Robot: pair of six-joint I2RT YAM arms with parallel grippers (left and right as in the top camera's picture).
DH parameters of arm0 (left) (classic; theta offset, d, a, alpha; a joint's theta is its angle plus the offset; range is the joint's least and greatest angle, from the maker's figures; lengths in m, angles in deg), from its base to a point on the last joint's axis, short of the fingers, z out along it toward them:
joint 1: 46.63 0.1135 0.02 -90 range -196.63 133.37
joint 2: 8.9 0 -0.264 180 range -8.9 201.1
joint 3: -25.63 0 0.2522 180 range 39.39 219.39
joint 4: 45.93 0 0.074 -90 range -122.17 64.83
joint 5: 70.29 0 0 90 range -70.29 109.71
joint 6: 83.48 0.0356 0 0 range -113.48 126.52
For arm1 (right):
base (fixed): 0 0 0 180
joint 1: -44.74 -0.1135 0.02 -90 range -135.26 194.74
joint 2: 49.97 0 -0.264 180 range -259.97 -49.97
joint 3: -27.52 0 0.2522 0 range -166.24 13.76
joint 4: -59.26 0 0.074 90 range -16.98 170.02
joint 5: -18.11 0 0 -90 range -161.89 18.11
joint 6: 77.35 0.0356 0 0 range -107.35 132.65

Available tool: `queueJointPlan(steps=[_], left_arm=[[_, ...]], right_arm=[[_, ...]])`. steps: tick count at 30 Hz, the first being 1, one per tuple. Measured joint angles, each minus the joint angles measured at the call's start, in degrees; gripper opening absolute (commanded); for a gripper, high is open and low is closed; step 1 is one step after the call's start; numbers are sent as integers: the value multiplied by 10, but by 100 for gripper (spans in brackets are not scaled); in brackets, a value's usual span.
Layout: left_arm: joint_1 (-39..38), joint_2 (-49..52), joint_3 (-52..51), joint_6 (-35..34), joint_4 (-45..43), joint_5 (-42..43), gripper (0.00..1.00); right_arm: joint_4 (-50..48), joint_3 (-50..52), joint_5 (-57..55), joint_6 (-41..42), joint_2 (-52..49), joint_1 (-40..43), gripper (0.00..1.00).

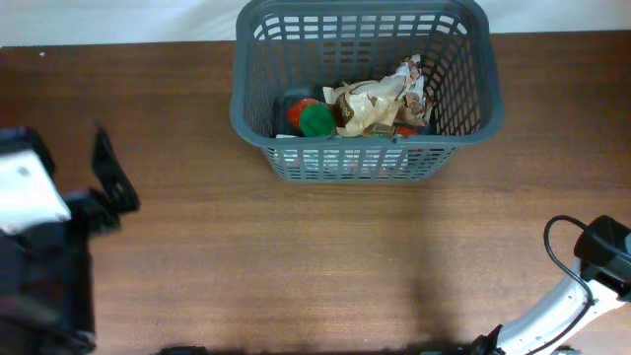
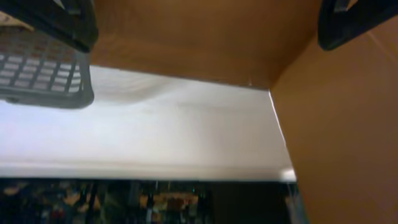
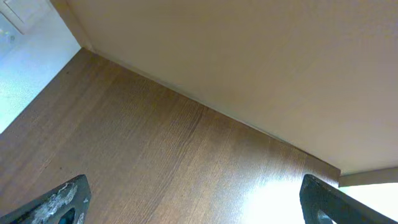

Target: Pack container

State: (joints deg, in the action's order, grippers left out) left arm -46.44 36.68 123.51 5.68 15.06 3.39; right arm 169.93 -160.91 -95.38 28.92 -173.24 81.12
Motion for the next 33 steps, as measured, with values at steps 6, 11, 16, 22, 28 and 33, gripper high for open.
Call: queueJointPlan(steps=[6,11,16,22,28,33], left_arm=[[10,-115,-177,-64,-43,31,99],[10,-182,-311,-89,-75,55,99],[10,-242,-413,-97,-101,77,99],[10,-317,-523,-108,-134,97,99],[10,-366,-595,-110,-137,108,99],[10,-386,-640,-110,-141,115,99]], right_arm=[[0,0,0,0,0,0,99],[0,0,0,0,0,0,99],[0,0,0,0,0,0,99],[0,0,0,0,0,0,99],[0,1,0,0,0,0,99],[0,1,0,0,0,0,99]])
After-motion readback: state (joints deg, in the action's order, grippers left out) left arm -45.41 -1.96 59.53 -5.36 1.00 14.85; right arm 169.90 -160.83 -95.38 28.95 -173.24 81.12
